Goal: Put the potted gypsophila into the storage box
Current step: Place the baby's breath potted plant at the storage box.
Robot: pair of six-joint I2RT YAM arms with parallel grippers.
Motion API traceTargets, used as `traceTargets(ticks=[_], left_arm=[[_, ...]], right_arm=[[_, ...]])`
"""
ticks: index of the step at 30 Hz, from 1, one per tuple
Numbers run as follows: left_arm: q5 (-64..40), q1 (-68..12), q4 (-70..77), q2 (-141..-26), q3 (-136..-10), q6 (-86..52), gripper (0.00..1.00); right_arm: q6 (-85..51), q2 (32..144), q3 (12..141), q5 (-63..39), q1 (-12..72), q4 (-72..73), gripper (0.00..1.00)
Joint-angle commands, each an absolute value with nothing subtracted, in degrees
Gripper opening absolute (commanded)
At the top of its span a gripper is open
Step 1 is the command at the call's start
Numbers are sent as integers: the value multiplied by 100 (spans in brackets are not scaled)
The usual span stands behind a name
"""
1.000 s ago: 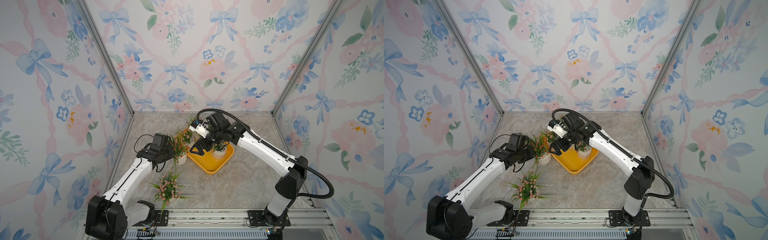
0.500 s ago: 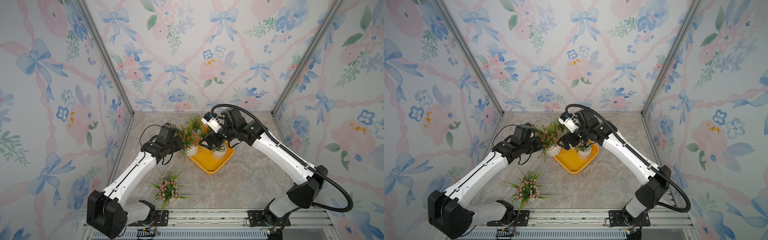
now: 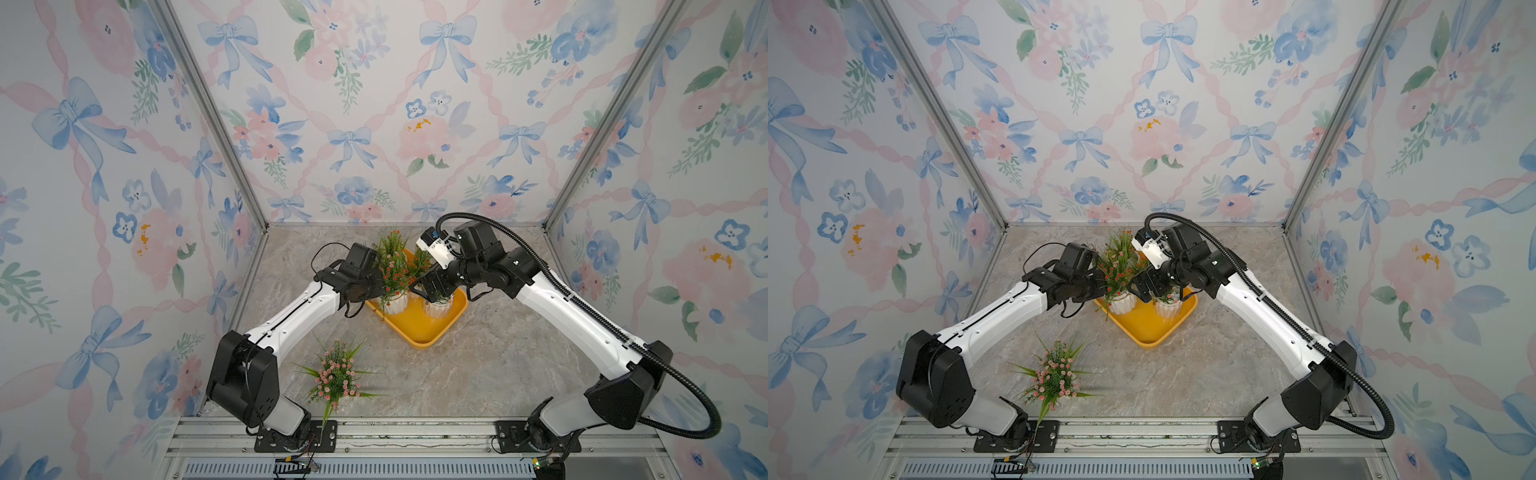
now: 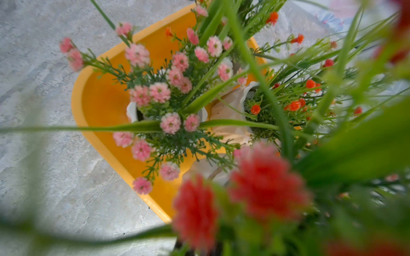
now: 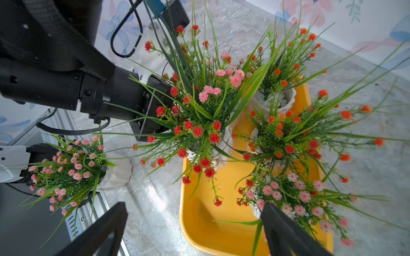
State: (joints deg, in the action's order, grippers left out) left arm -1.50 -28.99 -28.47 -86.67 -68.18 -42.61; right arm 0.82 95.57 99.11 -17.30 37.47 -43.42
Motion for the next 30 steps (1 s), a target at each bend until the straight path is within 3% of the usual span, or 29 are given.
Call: traceTargets(ticks=[1, 30], left_arm=[[-201, -2936, -2414, -8779, -7049, -4228, 0], [323, -2994, -2006, -9502, -6697, -3982, 0]], right_arm=[[13, 9513, 9826, -1599, 3666, -4348, 97], [100, 10235, 10656, -1502, 3533, -4843, 97]])
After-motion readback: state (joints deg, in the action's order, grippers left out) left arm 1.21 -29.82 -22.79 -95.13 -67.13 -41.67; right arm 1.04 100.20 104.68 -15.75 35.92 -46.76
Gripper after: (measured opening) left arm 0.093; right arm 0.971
